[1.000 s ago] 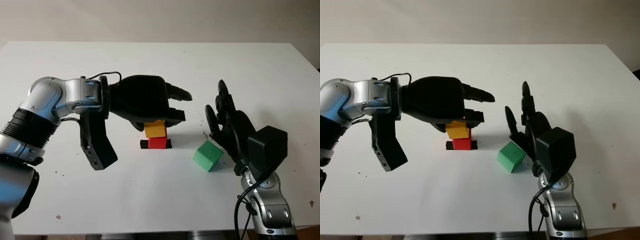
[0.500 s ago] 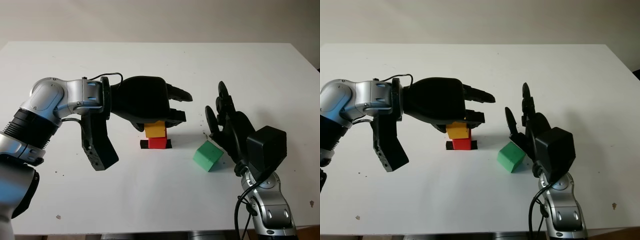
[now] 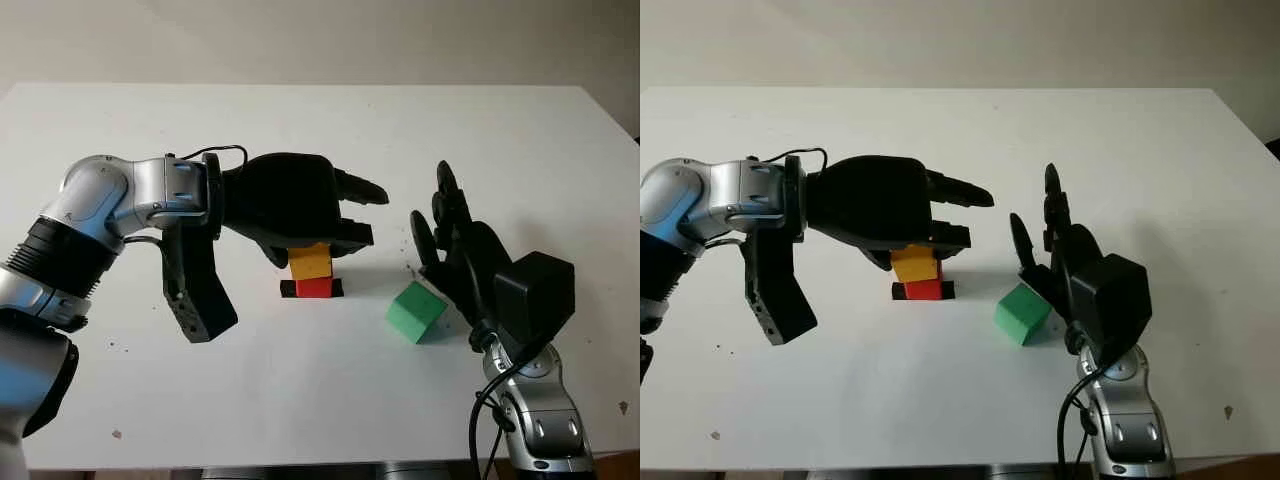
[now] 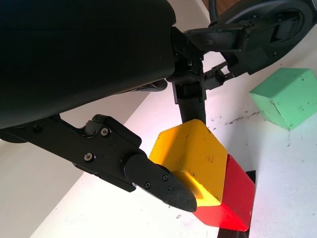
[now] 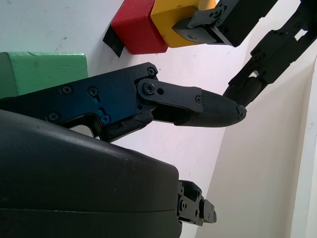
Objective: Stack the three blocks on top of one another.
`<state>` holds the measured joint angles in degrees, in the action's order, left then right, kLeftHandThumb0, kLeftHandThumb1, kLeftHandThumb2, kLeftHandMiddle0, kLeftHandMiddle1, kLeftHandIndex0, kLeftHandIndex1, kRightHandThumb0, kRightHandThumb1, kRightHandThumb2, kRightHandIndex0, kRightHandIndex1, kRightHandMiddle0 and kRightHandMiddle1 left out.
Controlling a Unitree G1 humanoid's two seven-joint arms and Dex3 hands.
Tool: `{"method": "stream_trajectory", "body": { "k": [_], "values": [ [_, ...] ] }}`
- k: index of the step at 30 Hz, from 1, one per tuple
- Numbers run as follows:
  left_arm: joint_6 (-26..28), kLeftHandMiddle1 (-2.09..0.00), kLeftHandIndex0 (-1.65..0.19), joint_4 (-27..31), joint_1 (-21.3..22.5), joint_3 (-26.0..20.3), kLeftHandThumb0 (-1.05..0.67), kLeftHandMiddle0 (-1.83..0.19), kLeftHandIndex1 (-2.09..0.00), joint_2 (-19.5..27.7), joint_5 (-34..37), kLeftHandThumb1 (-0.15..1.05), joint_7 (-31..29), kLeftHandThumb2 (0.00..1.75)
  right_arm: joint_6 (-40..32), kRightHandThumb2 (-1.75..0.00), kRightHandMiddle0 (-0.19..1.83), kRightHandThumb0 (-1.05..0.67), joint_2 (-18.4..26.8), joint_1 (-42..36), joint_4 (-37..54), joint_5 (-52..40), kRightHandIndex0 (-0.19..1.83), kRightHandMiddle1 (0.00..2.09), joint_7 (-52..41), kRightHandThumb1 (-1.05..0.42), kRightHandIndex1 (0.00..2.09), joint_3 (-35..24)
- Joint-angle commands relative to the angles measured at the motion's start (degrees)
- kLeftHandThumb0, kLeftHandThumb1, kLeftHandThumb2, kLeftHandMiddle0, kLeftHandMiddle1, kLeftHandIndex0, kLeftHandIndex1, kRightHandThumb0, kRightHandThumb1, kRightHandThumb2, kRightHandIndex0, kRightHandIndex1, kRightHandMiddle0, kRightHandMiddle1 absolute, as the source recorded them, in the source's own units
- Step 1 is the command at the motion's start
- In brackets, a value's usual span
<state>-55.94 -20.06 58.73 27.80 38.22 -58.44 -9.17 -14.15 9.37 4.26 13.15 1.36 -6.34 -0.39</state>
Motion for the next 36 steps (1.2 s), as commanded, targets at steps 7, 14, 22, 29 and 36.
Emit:
{"method": "stream_trajectory", "body": {
  "k": [7, 14, 22, 29, 36],
  "values": [
    [-0.27, -0.03, -0.21, 0.11, -0.08, 0.78, -0.48, -0.19, -1.35, 0.87, -2.85, 0.95, 3.5, 0.06, -0.02, -0.58, -0.17, -0.71, 0.18, -0.19, 0.98, -0.4, -0.19, 0.05, -0.46, -1.05, 0.04, -0.35],
    [0.02, -0.04, -0.17, -0.2, -0.16, 0.78, -0.39, -0.12, -0.22, 1.13, -2.58, 0.92, 3.76, 0.05, -0.51, -0.59, -0.17, -0.71, -0.03, -0.01, 1.11, -0.04, -0.19, 0.05, -0.23, -1.05, 0.04, -0.19],
    [1.06, -0.03, 0.02, 0.01, 0.48, 0.88, -0.48, -0.06, -0.05, 1.58, -3.54, 0.9, 4.32, 0.05, 0.64, -0.59, -0.18, -0.72, 0.18, 0.36, -0.08, -0.18, -0.19, 0.05, -0.58, -1.05, 0.04, -0.31],
    [2.08, -0.03, 0.07, 1.93, 0.13, 0.44, -0.49, 0.0, -0.04, 2.59, -2.92, 0.89, 1.67, 0.05, 1.21, -0.59, -0.17, -0.71, 0.08, 0.56, -0.41, -0.41, -0.19, 0.05, -0.67, -1.05, 0.04, -0.41],
    [4.25, -0.03, 0.19, 5.09, -0.5, -1.19, -0.62, 0.09, 0.0, 4.77, 0.6, 0.91, -4.45, 0.06, 1.76, -0.59, -0.17, -0.71, -0.03, 1.01, -1.05, -0.69, -0.19, 0.05, -0.72, -1.05, 0.04, -0.36]
  ]
}}
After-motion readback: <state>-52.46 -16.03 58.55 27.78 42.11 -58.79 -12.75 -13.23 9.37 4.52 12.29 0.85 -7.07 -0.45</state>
